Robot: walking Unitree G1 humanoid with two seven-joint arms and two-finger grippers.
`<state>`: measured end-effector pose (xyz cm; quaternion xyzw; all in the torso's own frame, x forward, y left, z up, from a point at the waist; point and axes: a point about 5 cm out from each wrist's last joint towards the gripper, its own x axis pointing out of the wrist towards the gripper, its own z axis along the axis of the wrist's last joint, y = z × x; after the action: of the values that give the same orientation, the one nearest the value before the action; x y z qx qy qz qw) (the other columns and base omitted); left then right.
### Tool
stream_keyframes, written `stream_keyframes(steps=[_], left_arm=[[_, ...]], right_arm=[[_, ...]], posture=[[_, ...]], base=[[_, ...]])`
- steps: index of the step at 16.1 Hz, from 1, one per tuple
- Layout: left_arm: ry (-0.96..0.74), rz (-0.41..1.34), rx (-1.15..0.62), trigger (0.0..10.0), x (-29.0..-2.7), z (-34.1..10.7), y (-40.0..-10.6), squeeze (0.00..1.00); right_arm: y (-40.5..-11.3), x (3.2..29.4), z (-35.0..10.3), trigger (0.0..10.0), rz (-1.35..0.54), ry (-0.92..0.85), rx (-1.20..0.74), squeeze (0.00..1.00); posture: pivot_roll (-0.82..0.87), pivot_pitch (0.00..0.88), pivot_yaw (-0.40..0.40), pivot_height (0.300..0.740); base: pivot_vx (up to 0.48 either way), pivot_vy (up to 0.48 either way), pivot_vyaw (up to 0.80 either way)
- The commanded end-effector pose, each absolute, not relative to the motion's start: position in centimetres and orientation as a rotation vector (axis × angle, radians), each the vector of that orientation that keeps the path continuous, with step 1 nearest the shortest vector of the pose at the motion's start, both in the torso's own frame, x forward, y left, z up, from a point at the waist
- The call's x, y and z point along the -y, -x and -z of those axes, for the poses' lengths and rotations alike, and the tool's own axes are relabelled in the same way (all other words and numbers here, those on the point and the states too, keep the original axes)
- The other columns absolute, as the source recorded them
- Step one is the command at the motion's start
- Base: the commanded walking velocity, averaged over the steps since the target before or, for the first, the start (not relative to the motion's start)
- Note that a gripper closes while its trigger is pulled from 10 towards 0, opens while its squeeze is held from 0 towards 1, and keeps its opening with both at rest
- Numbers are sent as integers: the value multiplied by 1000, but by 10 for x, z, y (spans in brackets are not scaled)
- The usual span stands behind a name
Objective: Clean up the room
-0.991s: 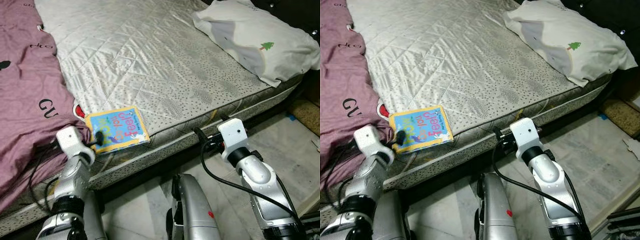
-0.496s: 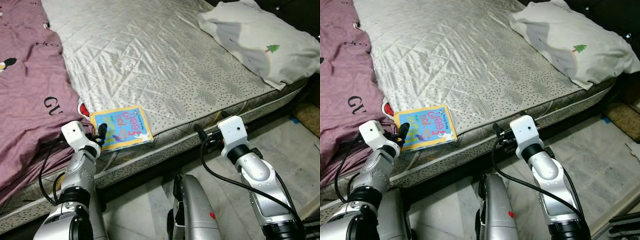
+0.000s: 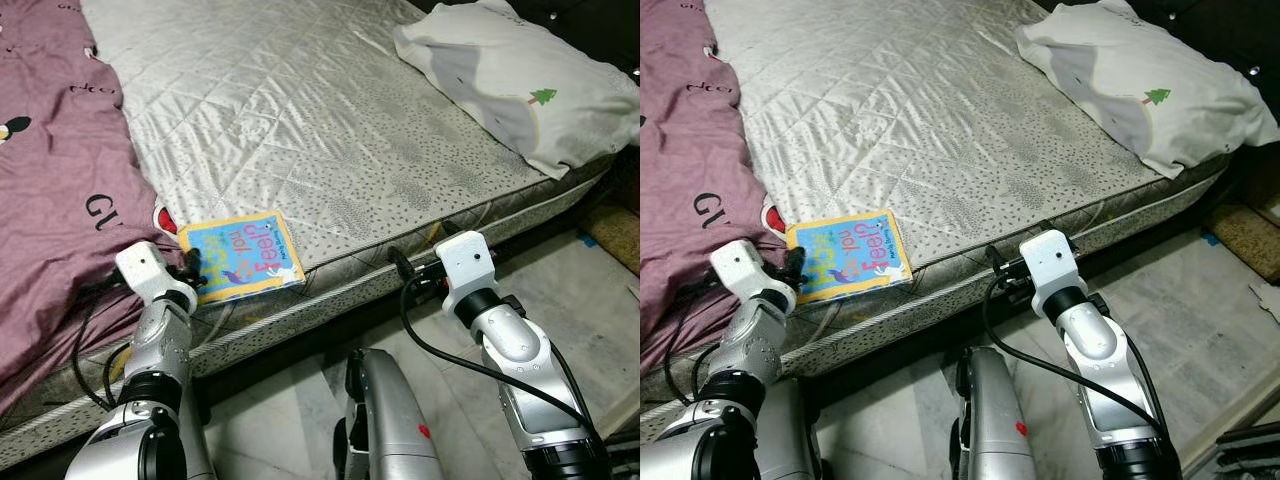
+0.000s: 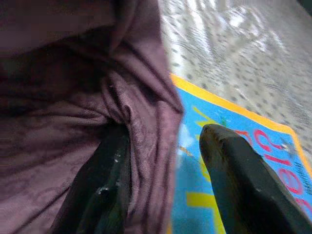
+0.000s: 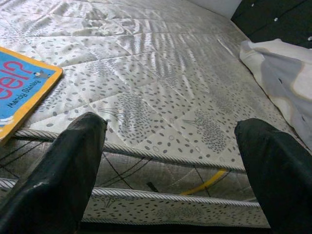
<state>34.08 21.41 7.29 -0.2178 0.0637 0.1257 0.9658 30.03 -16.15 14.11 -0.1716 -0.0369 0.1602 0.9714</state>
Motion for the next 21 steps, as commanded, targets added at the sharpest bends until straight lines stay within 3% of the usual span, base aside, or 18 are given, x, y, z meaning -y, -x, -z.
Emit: stream_keyframes(steps=[1, 4, 8, 9, 15, 16, 21], left_arm=[[407, -328, -131, 10000, -225, -67, -332, 0], [391, -444, -207, 10000, -245, -51, -318, 0], [373, -415, -286, 10000, -232, -45, -320, 0], [380, -389, -321, 10000, -226, -43, -322, 1000], [439, -268, -410, 10000, -203, -40, -329, 1000], [460, -270, -406, 10000, -204, -40, -330, 0], [526, -249, -360, 10000, -204, -50, -339, 0]], right_arm=[[-299, 169, -138, 10000, -302, 354, 62, 0], [-298, 168, -138, 10000, -306, 352, 61, 0], [-299, 167, -138, 10000, -303, 349, 65, 0], [-299, 167, -138, 10000, -301, 350, 66, 0], [-299, 169, -139, 10000, -295, 353, 70, 0], [-299, 168, -139, 10000, -295, 353, 70, 0], [-301, 167, -141, 10000, -299, 354, 77, 0]], posture=[[-150, 135, -97, 515], [-140, 143, -98, 515], [-137, 148, -92, 515], [-141, 150, -91, 515], [-142, 145, -86, 515], [-142, 145, -86, 515], [-140, 141, -91, 515]], base=[[0, 0, 0], [0, 0, 0], [0, 0, 0], [0, 0, 0], [0, 0, 0], [0, 0, 0], [0, 0, 0]])
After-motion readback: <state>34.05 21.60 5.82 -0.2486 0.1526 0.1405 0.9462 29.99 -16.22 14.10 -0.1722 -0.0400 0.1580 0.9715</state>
